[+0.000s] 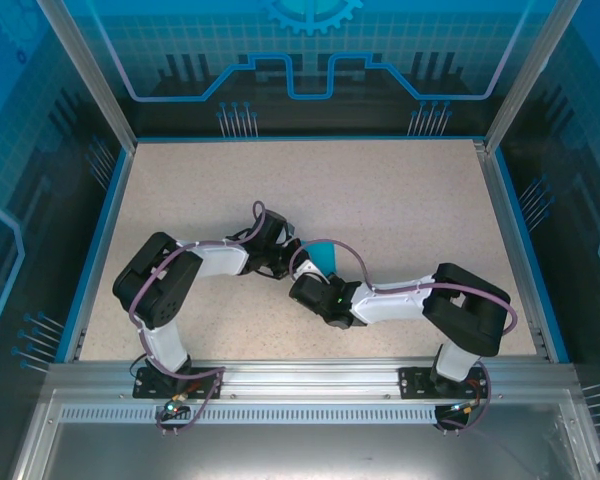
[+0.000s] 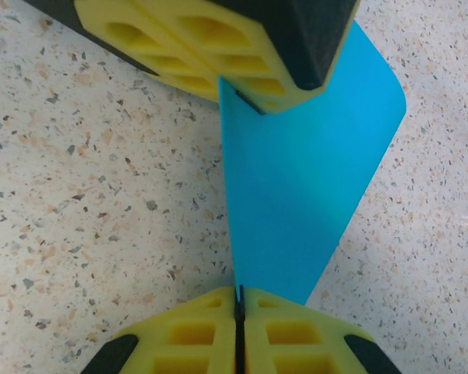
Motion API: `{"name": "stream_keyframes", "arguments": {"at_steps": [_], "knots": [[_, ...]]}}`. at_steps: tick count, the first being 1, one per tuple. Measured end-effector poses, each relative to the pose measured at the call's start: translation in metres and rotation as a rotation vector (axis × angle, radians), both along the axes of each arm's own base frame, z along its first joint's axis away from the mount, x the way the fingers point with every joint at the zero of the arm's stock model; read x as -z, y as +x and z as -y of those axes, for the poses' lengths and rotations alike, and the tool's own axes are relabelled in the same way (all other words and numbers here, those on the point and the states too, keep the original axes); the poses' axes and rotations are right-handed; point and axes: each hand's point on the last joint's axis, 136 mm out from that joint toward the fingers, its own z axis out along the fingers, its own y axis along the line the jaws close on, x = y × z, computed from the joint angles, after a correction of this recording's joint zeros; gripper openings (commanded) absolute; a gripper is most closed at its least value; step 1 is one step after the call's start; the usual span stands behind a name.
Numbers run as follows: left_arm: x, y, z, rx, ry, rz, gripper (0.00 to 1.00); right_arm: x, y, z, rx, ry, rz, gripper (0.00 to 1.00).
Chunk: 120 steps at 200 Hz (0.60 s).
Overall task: Fold a paper plane with a square sheet of paper (pick it up from the middle)
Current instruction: Fold the wing for the fifth time at the center of the table.
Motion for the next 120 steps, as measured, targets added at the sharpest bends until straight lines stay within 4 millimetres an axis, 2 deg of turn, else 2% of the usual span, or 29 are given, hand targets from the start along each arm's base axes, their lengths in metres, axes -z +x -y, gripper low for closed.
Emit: {"name": "stream_keyframes", "arguments": {"at_steps": [13,35,71,97,120], "knots": [[0.001,-0.001,-0.002,-0.007,0.010,-0.008,0.17,0.000,0.001,-0.001,0.002,0.009,0.001,0.04],[-0.001,-0.001,-0.008,-0.022,0.028,-0.012,0.40,-0.001,0.000,-0.007,-0.003,0.041,-0.005,0.02],[-0.030,0.009,-0.029,-0.069,0.022,0.032,0.58,-0.001,-0.001,-0.023,-0.026,0.127,-0.040,0.02],[-0.052,0.020,-0.051,-0.128,0.012,0.077,0.61,0.001,-0.002,-0.032,-0.045,0.190,-0.080,0.02],[-0.060,0.020,-0.064,-0.163,0.020,0.093,0.63,0.007,-0.004,-0.036,-0.051,0.257,-0.132,0.02]]}}
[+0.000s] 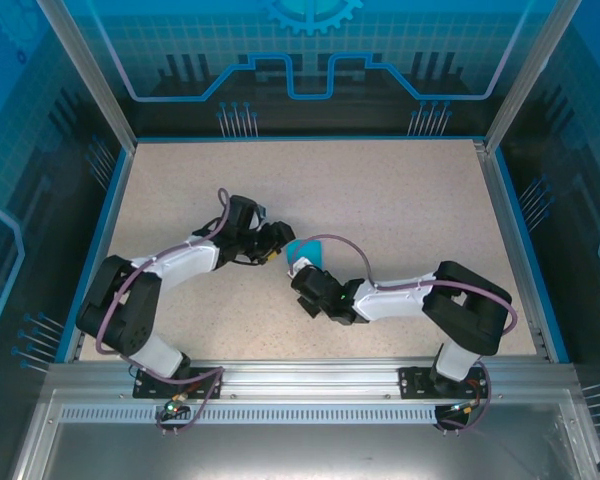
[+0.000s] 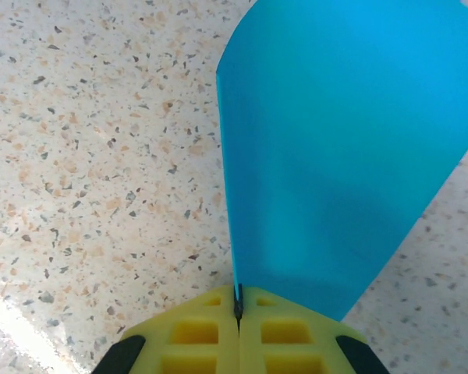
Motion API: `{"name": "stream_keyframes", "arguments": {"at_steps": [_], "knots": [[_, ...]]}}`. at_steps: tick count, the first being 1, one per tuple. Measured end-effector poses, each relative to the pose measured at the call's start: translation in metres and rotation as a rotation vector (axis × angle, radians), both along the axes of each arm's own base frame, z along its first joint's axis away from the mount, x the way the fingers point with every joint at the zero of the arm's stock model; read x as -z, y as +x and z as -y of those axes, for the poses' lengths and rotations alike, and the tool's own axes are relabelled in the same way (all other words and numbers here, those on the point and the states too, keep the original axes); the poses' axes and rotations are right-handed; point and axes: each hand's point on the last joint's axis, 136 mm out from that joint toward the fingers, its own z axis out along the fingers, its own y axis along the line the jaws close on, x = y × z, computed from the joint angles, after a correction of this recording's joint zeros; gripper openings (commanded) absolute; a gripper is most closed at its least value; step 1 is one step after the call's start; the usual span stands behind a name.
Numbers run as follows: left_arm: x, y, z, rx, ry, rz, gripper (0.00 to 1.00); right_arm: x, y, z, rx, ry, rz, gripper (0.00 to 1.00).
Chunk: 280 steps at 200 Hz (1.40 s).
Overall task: Fold a paper plane with a square sheet of paper (pick it up from the middle)
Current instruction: Fold the wing for the fifth time at the center of the table.
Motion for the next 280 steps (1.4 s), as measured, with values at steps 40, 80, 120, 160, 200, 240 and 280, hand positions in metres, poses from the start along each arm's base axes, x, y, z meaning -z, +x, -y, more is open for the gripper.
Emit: {"name": "stream_keyframes", "arguments": {"at_steps": [40,80,120,160,200,240,280], "knots": [[0.005,-0.010,-0.007,-0.010,0.017,-0.014,0.64,0.007,-0.002,0.006,0.024,0.131,-0.089,0.02],[0.014,-0.016,-0.010,-0.012,0.027,-0.035,0.64,0.006,-0.004,0.015,0.058,0.296,-0.167,0.02],[0.018,-0.018,-0.010,-0.013,0.023,-0.034,0.64,0.002,0.000,0.020,0.088,0.460,-0.240,0.02],[0.018,-0.018,-0.009,-0.010,0.019,-0.028,0.63,-0.001,0.003,0.023,0.115,0.614,-0.299,0.02],[0.015,-0.018,0.000,0.015,0.002,-0.007,0.62,-0.002,0.005,0.026,0.140,0.722,-0.353,0.02],[0.024,-0.026,0.018,0.066,-0.015,-0.023,0.55,0.002,0.012,0.031,0.181,0.829,-0.413,0.02],[0.036,-0.032,0.036,0.116,-0.040,-0.049,0.50,0.003,0.015,0.031,0.211,0.899,-0.462,0.02]]}}
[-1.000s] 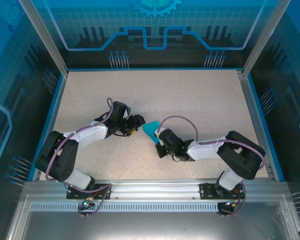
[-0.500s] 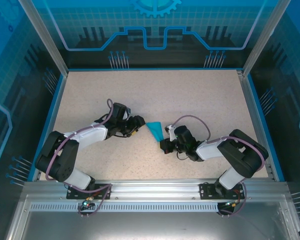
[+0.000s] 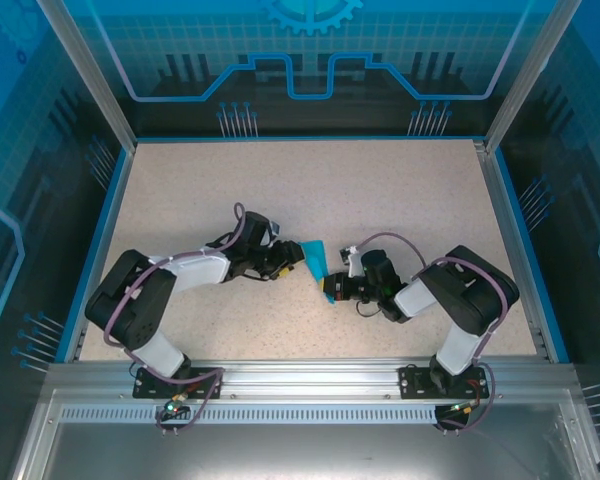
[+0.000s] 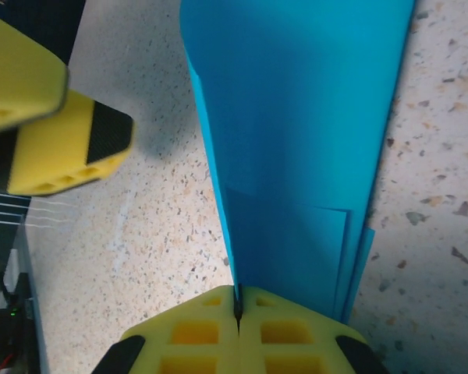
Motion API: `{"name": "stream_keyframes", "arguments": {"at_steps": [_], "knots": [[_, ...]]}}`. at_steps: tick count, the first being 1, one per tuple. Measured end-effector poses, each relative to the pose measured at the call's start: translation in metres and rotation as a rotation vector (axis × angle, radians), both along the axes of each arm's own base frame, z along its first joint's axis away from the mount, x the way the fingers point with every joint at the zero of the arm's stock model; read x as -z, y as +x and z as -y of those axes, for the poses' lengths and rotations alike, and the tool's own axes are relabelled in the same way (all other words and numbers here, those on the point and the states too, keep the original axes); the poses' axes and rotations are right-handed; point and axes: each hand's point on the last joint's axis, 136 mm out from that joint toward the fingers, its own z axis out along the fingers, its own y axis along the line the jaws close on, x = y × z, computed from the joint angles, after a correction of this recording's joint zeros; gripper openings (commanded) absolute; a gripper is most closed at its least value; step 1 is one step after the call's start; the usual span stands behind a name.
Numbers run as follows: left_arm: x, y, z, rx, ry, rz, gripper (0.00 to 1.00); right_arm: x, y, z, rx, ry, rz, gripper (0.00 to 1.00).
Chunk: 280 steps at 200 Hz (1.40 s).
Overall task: Fold a paper plane with a square sheet of paper (pick it up from the middle)
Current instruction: Fold the wing for the fifth time at the center of the table.
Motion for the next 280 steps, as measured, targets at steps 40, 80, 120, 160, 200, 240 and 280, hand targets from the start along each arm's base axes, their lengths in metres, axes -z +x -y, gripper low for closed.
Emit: {"name": "stream_keyframes", "arguments": {"at_steps": [40,80,120,160,200,240,280], "knots": [[0.007,-0.001,0.014,0.044,-0.039,-0.004,0.48,-0.001,0.005,0.006,0.035,0.064,-0.058,0.02],[0.000,0.006,0.032,0.093,-0.100,0.032,0.48,-0.004,0.008,0.008,0.050,0.105,-0.101,0.03],[-0.010,0.019,0.049,0.127,-0.154,0.076,0.47,-0.004,0.008,0.010,0.055,0.119,-0.126,0.03],[-0.004,0.023,0.056,0.132,-0.171,0.063,0.47,-0.002,0.009,0.012,0.068,0.127,-0.148,0.03],[0.003,0.025,0.058,0.132,-0.169,0.056,0.47,0.002,0.009,0.013,0.075,0.133,-0.174,0.04],[0.013,0.029,0.059,0.133,-0.158,0.042,0.46,0.002,0.009,0.013,0.077,0.137,-0.182,0.06],[0.018,0.030,0.060,0.133,-0.153,0.034,0.46,-0.001,0.009,0.013,0.072,0.136,-0.179,0.16]]}}
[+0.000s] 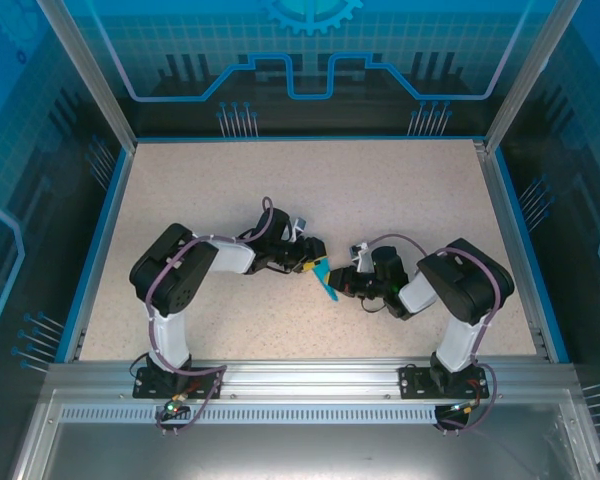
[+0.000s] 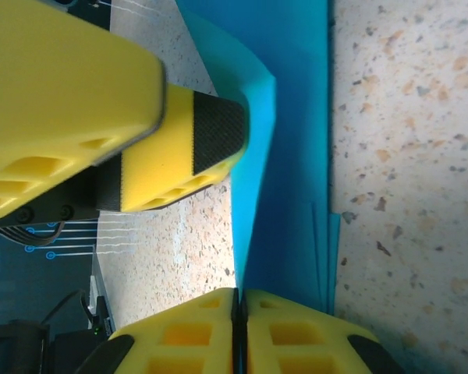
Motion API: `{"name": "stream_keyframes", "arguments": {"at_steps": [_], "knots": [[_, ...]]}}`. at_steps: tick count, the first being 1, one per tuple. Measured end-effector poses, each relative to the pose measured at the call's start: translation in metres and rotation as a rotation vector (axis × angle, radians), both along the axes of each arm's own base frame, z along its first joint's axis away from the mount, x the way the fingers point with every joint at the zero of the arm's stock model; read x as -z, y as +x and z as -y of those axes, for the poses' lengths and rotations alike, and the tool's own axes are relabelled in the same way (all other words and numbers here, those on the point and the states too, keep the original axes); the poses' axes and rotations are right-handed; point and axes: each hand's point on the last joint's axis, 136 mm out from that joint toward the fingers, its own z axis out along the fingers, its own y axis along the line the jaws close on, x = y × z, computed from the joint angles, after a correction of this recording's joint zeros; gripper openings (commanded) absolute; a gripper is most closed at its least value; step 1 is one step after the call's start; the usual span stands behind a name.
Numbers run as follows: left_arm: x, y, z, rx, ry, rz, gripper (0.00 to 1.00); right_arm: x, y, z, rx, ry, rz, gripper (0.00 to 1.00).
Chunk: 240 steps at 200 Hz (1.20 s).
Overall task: Fold a paper plane with a square sheet of paper (pick it up from the middle)
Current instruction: Fold the wing for the fifth time at the center of the table.
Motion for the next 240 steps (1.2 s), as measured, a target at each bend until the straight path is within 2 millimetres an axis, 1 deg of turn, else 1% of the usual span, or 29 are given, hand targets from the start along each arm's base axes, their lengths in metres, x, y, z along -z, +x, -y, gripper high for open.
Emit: {"name": "stream_keyframes", "arguments": {"at_steps": [31,58,107,138,154,173,204,213,226,240], "knots": [[0.001,0.002,0.001,0.000,0.001,-0.001,0.46,-0.003,0.000,0.001,-0.008,-0.047,0.015,0.25],[0.001,0.002,0.001,0.000,0.001,-0.001,0.46,-0.003,0.000,-0.001,-0.021,-0.083,0.027,0.26],[0.001,0.002,0.001,0.000,0.000,0.000,0.47,0.003,0.001,0.001,-0.013,-0.133,0.028,0.09],[-0.001,0.004,0.002,0.001,-0.002,0.006,0.51,0.004,0.002,0.003,0.003,-0.139,0.020,0.05],[-0.003,0.003,0.002,0.006,0.000,0.013,0.55,0.005,0.002,0.003,0.009,-0.135,0.009,0.04],[-0.014,0.003,0.002,0.011,-0.007,0.038,0.56,0.005,0.003,0.003,0.024,-0.123,-0.009,0.03],[-0.050,0.005,0.003,0.013,-0.049,0.119,0.58,0.006,0.004,0.004,0.050,-0.083,-0.044,0.02],[-0.058,0.005,0.003,0.013,-0.059,0.139,0.58,0.006,0.005,0.004,0.055,-0.068,-0.053,0.02],[-0.062,0.004,0.002,0.014,-0.066,0.151,0.58,0.006,0.005,0.004,0.065,-0.050,-0.069,0.02],[-0.060,0.003,0.002,0.014,-0.065,0.149,0.57,0.006,0.006,0.004,0.077,-0.041,-0.086,0.02]]}}
